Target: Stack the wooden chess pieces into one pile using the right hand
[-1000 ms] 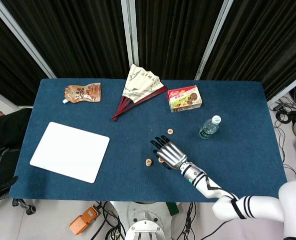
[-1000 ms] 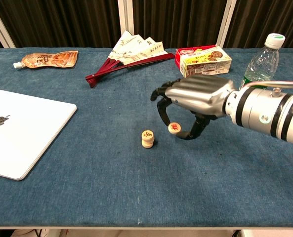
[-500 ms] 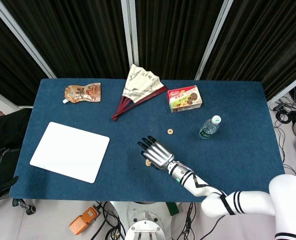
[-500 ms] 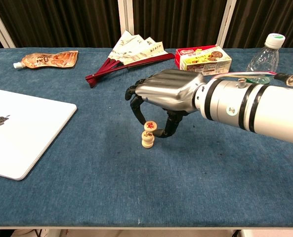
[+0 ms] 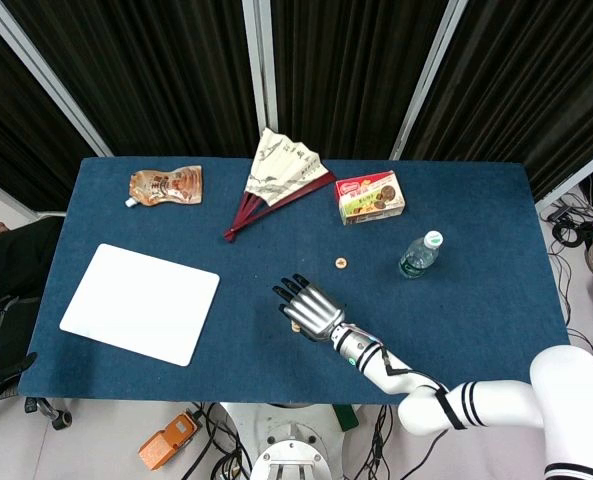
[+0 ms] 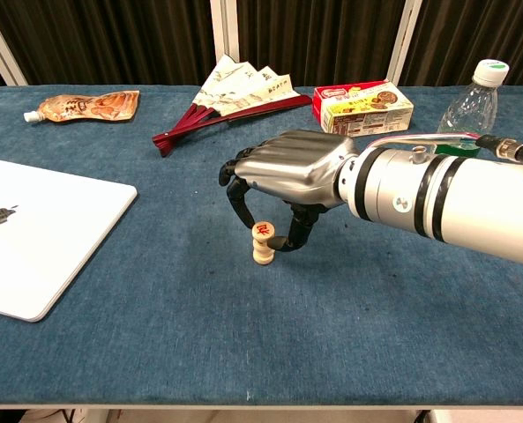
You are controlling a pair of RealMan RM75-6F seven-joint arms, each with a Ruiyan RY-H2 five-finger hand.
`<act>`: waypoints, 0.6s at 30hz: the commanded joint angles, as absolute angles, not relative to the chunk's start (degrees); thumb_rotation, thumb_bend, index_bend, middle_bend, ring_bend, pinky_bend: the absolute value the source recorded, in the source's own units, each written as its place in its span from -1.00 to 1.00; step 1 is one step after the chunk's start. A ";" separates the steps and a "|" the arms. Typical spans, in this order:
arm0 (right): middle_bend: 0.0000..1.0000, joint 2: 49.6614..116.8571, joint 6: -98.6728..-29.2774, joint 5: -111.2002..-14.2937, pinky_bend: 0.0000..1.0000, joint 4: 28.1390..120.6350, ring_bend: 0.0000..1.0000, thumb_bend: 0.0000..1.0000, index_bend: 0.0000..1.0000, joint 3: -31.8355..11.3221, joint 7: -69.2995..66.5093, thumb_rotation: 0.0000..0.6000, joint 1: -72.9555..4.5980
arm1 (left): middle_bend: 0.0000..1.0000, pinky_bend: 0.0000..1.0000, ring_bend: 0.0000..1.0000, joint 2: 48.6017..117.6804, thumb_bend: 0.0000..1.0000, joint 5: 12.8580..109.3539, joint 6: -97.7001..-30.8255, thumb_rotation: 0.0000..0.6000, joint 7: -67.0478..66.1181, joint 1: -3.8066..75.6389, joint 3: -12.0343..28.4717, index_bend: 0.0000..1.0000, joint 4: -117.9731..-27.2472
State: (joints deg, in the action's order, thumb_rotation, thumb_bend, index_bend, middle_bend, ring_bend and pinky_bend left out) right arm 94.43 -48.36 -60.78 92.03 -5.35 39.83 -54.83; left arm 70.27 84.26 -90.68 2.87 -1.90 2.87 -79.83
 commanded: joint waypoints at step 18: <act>-0.63 91.31 -51.92 -59.06 -0.65 91.49 -0.69 -0.12 -0.09 -7.99 36.88 1.00 -54.29 | -0.68 -1.00 -0.75 70.46 -1.00 84.21 -90.74 1.00 3.35 -1.99 2.92 -0.64 -79.41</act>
State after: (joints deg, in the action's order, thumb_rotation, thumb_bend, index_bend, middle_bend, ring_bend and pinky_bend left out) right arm 91.66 -51.76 -59.90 92.14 -7.44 36.98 -54.23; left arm 70.45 84.21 -90.74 3.36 -1.99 2.91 -79.41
